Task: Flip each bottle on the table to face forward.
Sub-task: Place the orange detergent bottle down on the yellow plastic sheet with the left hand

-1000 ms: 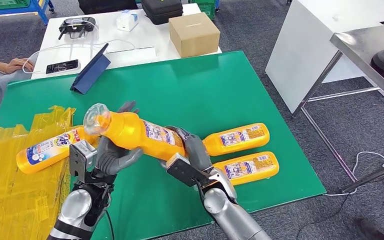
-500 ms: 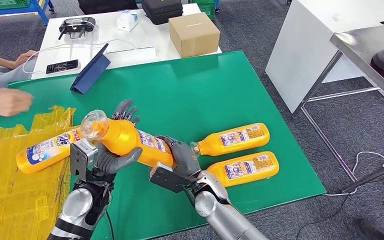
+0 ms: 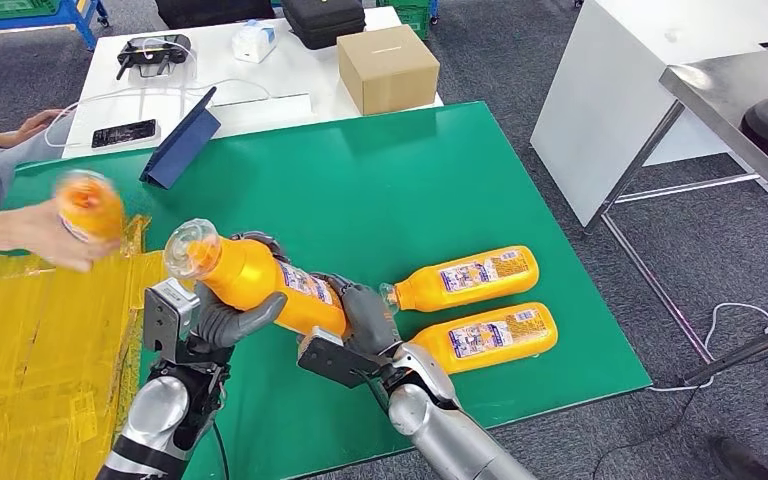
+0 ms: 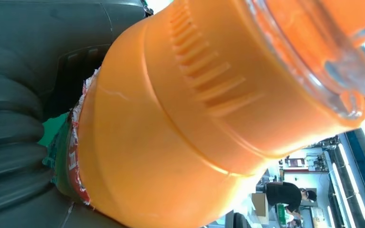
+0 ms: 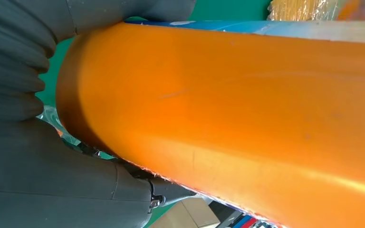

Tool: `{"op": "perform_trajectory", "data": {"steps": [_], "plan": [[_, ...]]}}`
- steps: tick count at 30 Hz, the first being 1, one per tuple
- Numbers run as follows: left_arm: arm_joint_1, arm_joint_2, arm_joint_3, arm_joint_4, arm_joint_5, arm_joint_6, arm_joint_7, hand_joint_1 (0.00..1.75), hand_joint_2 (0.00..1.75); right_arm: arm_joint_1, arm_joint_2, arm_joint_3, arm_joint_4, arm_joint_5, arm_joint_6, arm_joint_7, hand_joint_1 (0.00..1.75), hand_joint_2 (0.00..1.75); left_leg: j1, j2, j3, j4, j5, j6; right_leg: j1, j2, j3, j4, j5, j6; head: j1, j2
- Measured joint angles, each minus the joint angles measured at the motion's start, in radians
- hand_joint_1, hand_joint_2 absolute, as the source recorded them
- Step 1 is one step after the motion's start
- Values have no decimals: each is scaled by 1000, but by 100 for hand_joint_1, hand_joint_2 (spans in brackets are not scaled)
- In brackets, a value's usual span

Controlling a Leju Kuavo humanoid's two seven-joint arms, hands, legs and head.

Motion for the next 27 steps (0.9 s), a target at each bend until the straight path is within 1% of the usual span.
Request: {"op": "perform_trajectory", "data": {"steps": [2,3,6,7,10,13,14,17,19,22,25,27], "plan": [[0,0,0,1,-5,5,-1,175,175,1,0,0,0,0,-3,0,175,175,0,0,0,0,0,0,0,0,0,0,0,0,0,0],[0,-1,0,1,-11,11,-3,175,175,2,0,0,-1,-1,-5,0,164,175,0,0,0,0,0,0,0,0,0,0,0,0,0,0],[-1,-3,-1,1,-47,57,-13,175,175,13,-1,0,-14,-15,-18,-8,35,175,0,0,0,0,0,0,0,0,0,0,0,0,0,0],[-1,-4,-1,-1,-69,80,-18,175,175,21,-2,-1,-25,-26,-25,-16,2,175,0,0,0,0,0,0,0,0,0,0,0,0,0,0],[-1,-5,-2,-19,-171,180,-36,175,175,67,-12,-7,-99,-59,-56,-51,0,175,0,-1,-1,0,0,0,0,0,0,0,0,0,0,0],[-4,-4,11,-38,-251,258,-36,175,175,110,-26,-15,-190,-67,-80,-66,0,44,0,1,-1,0,-1,0,0,0,-1,0,0,0,0,0],[-4,0,19,-39,-283,284,-29,175,175,121,-30,-18,-219,-69,-87,-73,0,44,0,1,-1,0,-1,-1,0,1,-1,0,0,0,0,0],[-6,12,41,-39,-476,400,10,175,175,165,-45,-32,-320,-85,-116,-99,0,175,0,1,-1,0,0,-1,0,0,-2,0,0,0,0,0],[-13,26,61,-38,-650,464,67,175,175,199,-62,-46,-409,-95,-124,-111,0,175,0,1,-2,0,0,-1,0,0,-2,0,0,0,0,0],[-48,57,103,-22,-922,501,174,175,175,243,-91,-71,-546,-105,-125,-126,0,175,0,1,-2,0,0,-1,0,0,-2,0,0,0,0,0],[-97,96,139,26,-1243,492,302,175,175,273,-111,-89,-652,-109,-131,-146,0,175,0,1,-1,0,0,-1,0,0,-2,0,0,0,0,0],[-144,136,139,84,-1453,447,417,175,175,282,-120,-96,-704,-113,-139,-160,0,175,0,1,-1,0,1,-1,0,0,-2,0,0,0,0,0]]}}
